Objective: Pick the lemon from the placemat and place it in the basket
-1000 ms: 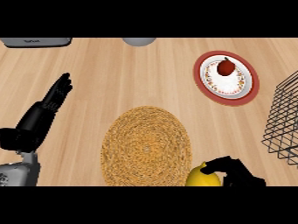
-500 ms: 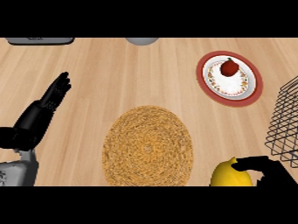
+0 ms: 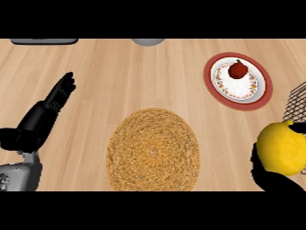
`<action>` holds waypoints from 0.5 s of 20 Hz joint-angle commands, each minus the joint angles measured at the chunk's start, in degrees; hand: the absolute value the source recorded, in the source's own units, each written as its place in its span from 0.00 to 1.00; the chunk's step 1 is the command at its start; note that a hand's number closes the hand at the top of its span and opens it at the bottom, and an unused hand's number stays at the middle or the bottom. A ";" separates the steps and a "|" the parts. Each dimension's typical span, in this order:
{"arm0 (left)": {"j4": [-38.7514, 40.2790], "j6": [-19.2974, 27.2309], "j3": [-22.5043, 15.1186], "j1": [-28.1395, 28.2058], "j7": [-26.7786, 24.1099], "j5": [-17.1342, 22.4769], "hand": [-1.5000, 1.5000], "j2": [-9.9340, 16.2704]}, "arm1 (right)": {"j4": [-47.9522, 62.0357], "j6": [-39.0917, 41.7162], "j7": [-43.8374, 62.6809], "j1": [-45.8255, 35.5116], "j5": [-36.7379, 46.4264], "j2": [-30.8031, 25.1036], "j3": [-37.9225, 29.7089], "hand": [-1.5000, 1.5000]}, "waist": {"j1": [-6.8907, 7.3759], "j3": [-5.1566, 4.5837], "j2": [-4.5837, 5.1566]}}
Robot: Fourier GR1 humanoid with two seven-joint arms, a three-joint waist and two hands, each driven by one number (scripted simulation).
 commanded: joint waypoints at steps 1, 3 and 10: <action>-0.06 0.16 -1.07 -2.52 2.26 -0.33 0.50 -0.77 | -0.82 4.63 3.49 -8.62 -10.18 2.03 -11.49 1.00 | 0.31 0.02 0.15; -3.20 -0.09 -0.72 1.49 0.66 0.27 0.50 -0.74 | 0.42 3.21 1.47 -10.57 -12.98 0.65 -18.56 1.00 | 0.56 0.06 0.01; -0.31 -0.45 0.05 1.01 -0.18 -0.30 0.50 -0.27 | 13.09 0.96 -6.32 -16.61 -23.82 -6.71 -37.89 1.00 | 0.08 0.05 0.00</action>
